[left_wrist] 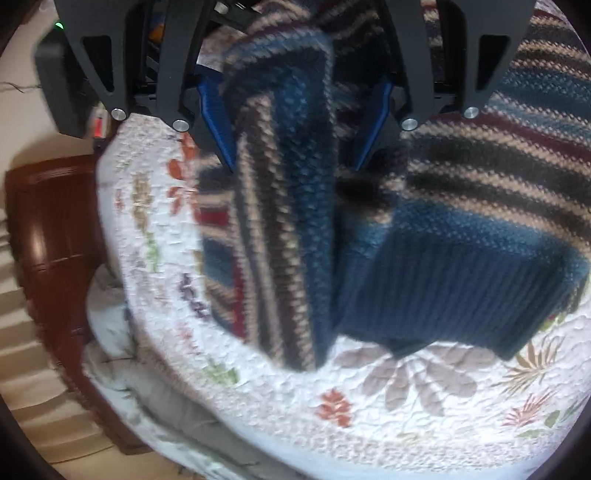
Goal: Fold small clothes
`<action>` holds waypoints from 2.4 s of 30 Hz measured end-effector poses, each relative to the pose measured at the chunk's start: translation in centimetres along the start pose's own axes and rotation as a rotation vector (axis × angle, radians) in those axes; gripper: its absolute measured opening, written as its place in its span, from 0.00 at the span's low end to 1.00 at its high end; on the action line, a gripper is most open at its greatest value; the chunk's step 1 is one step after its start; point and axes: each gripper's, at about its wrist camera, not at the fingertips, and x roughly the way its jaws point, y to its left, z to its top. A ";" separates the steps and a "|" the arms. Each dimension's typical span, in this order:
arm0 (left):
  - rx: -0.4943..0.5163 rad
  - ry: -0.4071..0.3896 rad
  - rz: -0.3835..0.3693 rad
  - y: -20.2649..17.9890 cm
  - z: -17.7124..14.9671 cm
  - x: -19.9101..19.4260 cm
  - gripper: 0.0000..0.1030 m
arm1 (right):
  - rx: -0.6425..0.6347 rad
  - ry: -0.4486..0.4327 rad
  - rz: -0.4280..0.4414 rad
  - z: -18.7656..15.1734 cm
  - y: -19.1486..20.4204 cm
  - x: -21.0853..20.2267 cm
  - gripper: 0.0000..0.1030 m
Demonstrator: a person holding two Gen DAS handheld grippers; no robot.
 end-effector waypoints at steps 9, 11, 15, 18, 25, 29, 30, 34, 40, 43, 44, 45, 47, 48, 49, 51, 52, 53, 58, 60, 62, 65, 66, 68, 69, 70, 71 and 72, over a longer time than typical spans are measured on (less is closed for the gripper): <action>0.018 -0.031 -0.085 -0.4 -0.7 -1.0 0.21 | 0.028 -0.018 0.065 0.0 -1.5 -1.5 0.53; 0.029 -0.059 -0.100 -0.9 -0.9 -1.9 0.18 | 0.038 -0.035 0.082 -0.2 -2.2 -2.4 0.53; 0.037 -0.095 -0.090 -1.6 -0.8 -4.0 0.17 | 0.034 -0.065 0.046 -0.3 -2.8 -4.1 0.53; 0.047 -0.103 -0.037 -1.1 -0.9 -5.4 0.17 | 0.029 -0.083 -0.010 -0.2 -3.0 -5.4 0.53; 0.047 -0.183 -0.028 0.9 -1.8 -11.4 0.16 | 0.060 -0.086 -0.011 0.3 -3.4 -6.1 0.53; 0.048 -0.221 -0.045 2.0 -1.5 -15.3 0.16 | 0.047 -0.094 0.068 0.5 -1.9 -5.7 0.55; 0.060 -0.235 -0.041 2.2 -1.3 -16.3 0.17 | 0.035 -0.102 0.085 0.8 -1.3 -5.8 0.55; 0.060 -0.247 -0.010 2.8 -0.9 -17.4 0.17 | -0.018 -0.111 0.083 2.0 1.3 -5.5 0.56; 0.011 -0.087 -0.028 5.3 -0.3 -10.0 0.19 | -0.064 -0.060 -0.134 2.2 2.0 -3.0 0.56; 0.042 -0.035 -0.061 4.6 -0.5 -6.3 0.21 | -0.051 -0.026 -0.216 1.3 0.4 -2.3 0.57; 0.049 -0.016 -0.078 4.3 -0.5 -5.2 0.22 | -0.036 -0.010 -0.233 1.0 -0.4 -2.0 0.57; 0.051 0.004 -0.101 4.0 -0.6 -4.3 0.24 | -0.006 0.011 -0.251 0.6 -1.6 -1.7 0.57; 0.056 0.018 -0.125 3.7 -0.8 -3.7 0.30 | 0.030 0.019 -0.242 0.2 -2.9 -1.8 0.55; 0.064 -0.001 -0.113 3.5 -1.0 -4.3 0.35 | 0.048 0.015 -0.218 0.0 -3.6 -2.0 0.55; 0.071 -0.017 -0.099 3.5 -1.1 -4.9 0.48 | 0.057 0.010 -0.200 -0.2 -3.9 -2.4 0.55; 0.084 -0.079 -0.059 4.0 -1.5 -7.4 0.70 | 0.066 -0.018 -0.168 0.0 -4.1 -3.2 0.55; 0.083 -0.107 -0.047 4.3 -1.5 -8.5 0.76 | 0.059 -0.042 -0.154 0.1 -3.8 -3.8 0.55; 0.083 -0.129 -0.037 4.7 -1.6 -9.5 0.77 | 0.050 -0.059 -0.141 0.3 -3.4 -4.2 0.55; 0.061 -0.070 -0.040 6.3 -1.5 -9.1 0.78 | -0.009 -0.105 -0.040 1.7 -1.0 -5.1 0.57; 0.055 -0.032 -0.069 6.6 -1.6 -7.6 0.78 | -0.019 -0.103 -0.025 2.4 -0.1 -4.9 0.57; 0.034 0.000 -0.117 7.0 -1.7 -6.3 0.78 | -0.024 -0.092 -0.030 2.6 0.2 -4.6 0.57; -0.017 0.026 -0.214 7.7 -1.8 -4.6 0.77 | -0.022 -0.078 -0.039 2.9 -0.2 -4.0 0.57; -0.032 0.039 -0.246 7.9 -1.7 -3.9 0.77 | -0.017 -0.075 -0.044 3.0 -0.4 -3.8 0.57; -0.059 0.055 -0.279 8.1 -1.6 -2.8 0.77 | -0.005 -0.069 -0.053 2.7 -0.6 -3.7 0.57; -0.071 0.062 -0.311 8.1 -1.6 -2.3 0.77 | 0.001 -0.068 -0.055 2.6 -0.7 -3.6 0.57; -0.078 0.070 -0.335 8.1 -1.7 -2.0 0.77 | 0.008 -0.068 -0.053 2.5 -0.9 -3.6 0.58; -0.083 0.078 -0.354 8.0 -1.8 -1.6 0.76 | 0.012 -0.068 -0.052 2.5 -1.1 -3.5 0.58; -0.085 0.080 -0.363 7.9 -1.9 -1.4 0.76 | 0.014 -0.068 -0.051 2.4 -1.2 -3.4 0.58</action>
